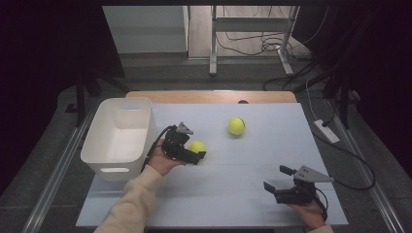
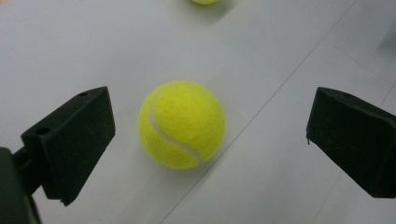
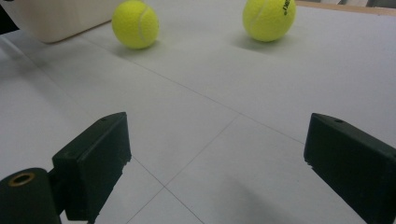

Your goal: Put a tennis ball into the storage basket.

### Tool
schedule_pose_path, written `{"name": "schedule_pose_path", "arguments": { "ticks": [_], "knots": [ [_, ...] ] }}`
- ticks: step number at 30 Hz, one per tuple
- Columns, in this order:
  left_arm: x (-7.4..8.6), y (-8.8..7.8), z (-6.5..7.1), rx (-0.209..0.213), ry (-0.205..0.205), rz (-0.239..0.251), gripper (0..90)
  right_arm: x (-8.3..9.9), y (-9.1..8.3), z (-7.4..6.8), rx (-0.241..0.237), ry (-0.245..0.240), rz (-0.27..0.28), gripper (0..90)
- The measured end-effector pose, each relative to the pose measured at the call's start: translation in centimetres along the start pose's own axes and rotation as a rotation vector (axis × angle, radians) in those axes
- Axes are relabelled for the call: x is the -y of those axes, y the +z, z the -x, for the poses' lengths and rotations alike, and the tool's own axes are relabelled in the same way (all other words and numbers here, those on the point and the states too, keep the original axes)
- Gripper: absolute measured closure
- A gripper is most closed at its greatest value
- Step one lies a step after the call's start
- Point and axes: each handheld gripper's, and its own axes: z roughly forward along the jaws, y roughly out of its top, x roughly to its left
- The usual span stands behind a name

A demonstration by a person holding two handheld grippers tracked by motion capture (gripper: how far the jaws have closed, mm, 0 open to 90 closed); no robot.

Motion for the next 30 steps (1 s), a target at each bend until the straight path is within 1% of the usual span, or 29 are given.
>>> {"name": "schedule_pose_path", "arguments": {
  "ticks": [8, 11, 18, 25, 28, 30],
  "knots": [
    [0.0, 0.7, -0.5, -0.002, -0.013, -0.028, 2.0, 0.0, 0.0, 0.0, 0.001, 0.0, -0.002, 7.2],
    [0.0, 0.8, -0.7, -0.001, -0.015, -0.031, 2.0, 0.0, 0.0, 0.0, 0.001, 0.001, -0.002, 7.3],
    [0.1, 1.5, -1.2, 0.0, -0.032, -0.05, 2.1, 0.1, 0.0, 0.0, 0.0, 0.002, -0.004, 7.2],
    [0.1, 2.0, -1.5, 0.001, -0.039, -0.062, 2.2, 0.1, 0.0, 0.0, 0.001, -0.001, -0.004, 7.2],
    [0.2, 2.3, -1.6, 0.005, -0.04, -0.08, 2.1, 0.1, 0.0, 0.0, 0.001, -0.003, -0.004, 7.3],
    [0.2, 2.5, -1.7, 0.006, -0.043, -0.082, 2.1, 0.1, 0.0, 0.0, 0.001, -0.003, -0.003, 7.2]
  ]
}}
